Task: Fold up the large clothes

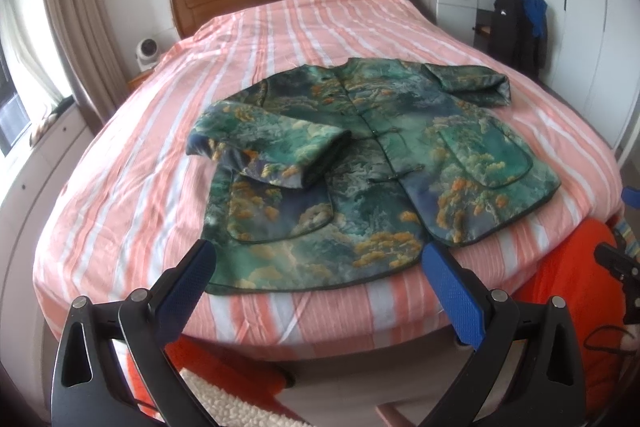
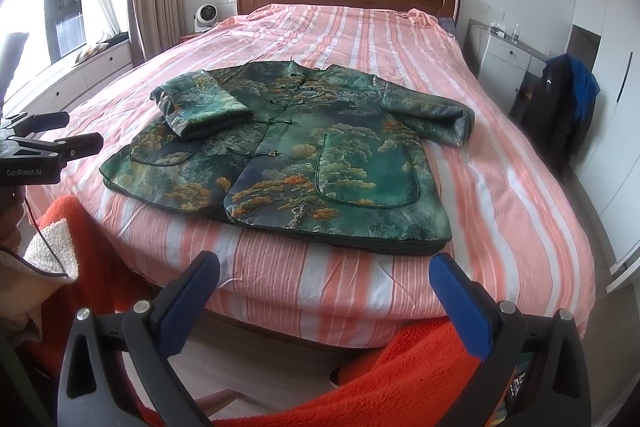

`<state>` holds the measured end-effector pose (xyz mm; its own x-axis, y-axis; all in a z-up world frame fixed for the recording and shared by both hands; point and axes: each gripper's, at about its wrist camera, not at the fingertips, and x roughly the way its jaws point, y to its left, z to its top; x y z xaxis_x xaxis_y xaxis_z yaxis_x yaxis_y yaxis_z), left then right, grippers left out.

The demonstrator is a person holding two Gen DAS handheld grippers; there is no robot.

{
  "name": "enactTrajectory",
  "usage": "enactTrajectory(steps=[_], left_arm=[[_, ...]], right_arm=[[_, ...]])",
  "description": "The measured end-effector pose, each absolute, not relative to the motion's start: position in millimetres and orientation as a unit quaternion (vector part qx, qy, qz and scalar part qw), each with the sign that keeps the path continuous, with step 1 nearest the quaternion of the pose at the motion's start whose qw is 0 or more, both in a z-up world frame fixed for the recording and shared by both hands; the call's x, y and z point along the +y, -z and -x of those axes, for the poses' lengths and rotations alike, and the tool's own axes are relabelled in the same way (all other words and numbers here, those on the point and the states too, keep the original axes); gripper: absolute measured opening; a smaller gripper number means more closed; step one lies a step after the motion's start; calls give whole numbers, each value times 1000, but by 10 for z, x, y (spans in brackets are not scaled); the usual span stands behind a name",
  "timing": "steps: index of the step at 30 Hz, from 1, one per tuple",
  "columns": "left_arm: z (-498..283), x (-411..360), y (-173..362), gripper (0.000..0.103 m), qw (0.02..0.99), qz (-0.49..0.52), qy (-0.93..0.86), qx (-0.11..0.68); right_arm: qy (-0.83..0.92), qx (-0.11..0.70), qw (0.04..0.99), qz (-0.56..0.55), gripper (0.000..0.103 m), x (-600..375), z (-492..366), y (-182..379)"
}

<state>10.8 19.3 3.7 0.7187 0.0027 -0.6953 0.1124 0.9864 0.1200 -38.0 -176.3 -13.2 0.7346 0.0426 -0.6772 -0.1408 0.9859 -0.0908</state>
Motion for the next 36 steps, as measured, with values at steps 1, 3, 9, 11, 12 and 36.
enactTrajectory(steps=[1,3,9,11,12,36], left_arm=[[-104,188,-37,103,924,-78,32,373],[-103,173,-30,103,924,-79,35,372],[-137,238,-51,103,926,-86,14,366],[-194,273,-34,103,923,-102,-4,371],[-213,293,-24,103,921,-107,-9,375],[-214,281,104,103,905,-47,92,412]], right_arm=[[-50,361,929,68,103,-1764,379,135],[-50,361,929,69,103,-1760,373,137],[-50,361,929,68,103,-1761,373,137],[-49,360,929,69,103,-1759,370,132],[-48,358,930,70,103,-1758,372,132],[-60,349,930,97,103,-1795,362,210]])
